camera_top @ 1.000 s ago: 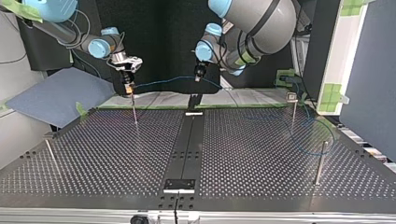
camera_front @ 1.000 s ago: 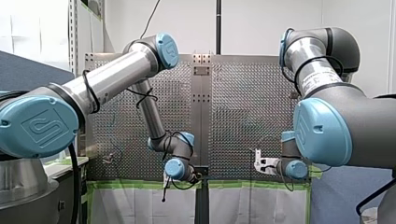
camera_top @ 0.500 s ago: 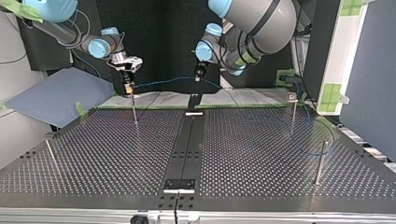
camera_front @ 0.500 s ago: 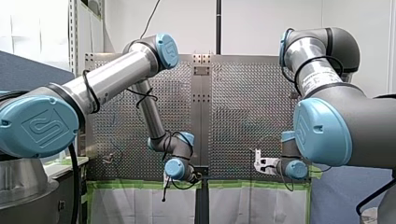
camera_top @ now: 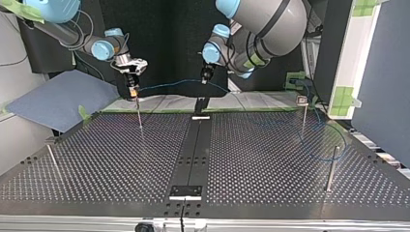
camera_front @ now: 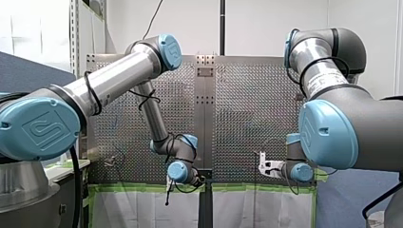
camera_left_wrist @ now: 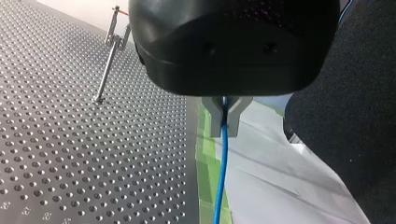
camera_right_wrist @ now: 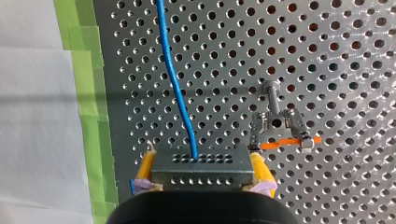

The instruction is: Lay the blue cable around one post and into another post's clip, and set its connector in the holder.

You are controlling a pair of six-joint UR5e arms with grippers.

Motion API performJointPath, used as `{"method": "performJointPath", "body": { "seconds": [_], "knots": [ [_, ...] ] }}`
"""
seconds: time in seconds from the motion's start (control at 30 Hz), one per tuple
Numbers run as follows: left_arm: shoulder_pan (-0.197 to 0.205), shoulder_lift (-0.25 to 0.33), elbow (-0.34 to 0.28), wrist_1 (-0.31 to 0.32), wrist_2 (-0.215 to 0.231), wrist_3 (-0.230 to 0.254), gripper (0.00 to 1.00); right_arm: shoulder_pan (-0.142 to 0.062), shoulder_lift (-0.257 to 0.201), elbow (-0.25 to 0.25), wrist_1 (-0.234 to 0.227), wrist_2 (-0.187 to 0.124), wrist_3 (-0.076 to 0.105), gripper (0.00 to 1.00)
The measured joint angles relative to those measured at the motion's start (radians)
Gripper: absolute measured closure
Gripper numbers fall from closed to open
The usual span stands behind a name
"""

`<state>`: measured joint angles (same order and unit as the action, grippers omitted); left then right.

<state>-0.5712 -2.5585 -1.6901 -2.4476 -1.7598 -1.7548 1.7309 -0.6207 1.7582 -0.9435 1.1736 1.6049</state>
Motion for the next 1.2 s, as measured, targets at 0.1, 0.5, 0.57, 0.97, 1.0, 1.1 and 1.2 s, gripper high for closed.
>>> {"method": "performJointPath", "body": {
  "seconds": [0.1, 0.5, 0.57, 0.97, 1.0, 1.1, 1.2],
  "knots": [
    [-0.004, 0.000, 0.000, 0.005, 0.002, 0.000, 1.00, -0.001, 0.000, 0.000, 0.000, 0.000, 0.000, 0.98],
    [-0.056, -0.001, 0.021, 0.089, -0.002, -0.037, 1.00, -0.023, -0.001, 0.000, 0.002, 0.048, -0.003, 0.98],
    [-0.066, -0.001, 0.032, 0.102, -0.005, -0.044, 1.00, -0.029, -0.001, 0.000, 0.002, 0.053, -0.003, 0.98],
    [-0.120, -0.038, 0.122, 0.097, -0.009, -0.081, 1.00, -0.075, -0.001, -0.001, 0.000, 0.075, 0.003, 0.98],
    [-0.126, -0.046, 0.131, 0.090, -0.009, -0.082, 1.00, -0.079, -0.001, -0.001, -0.001, 0.076, 0.006, 0.98],
    [-0.137, -0.069, 0.154, 0.083, -0.008, -0.089, 1.00, -0.093, -0.001, -0.001, -0.010, 0.075, 0.020, 0.98],
    [-0.144, -0.094, 0.183, 0.084, -0.009, -0.101, 1.00, -0.107, -0.001, -0.001, -0.026, 0.073, 0.039, 0.98]
  ]
}}
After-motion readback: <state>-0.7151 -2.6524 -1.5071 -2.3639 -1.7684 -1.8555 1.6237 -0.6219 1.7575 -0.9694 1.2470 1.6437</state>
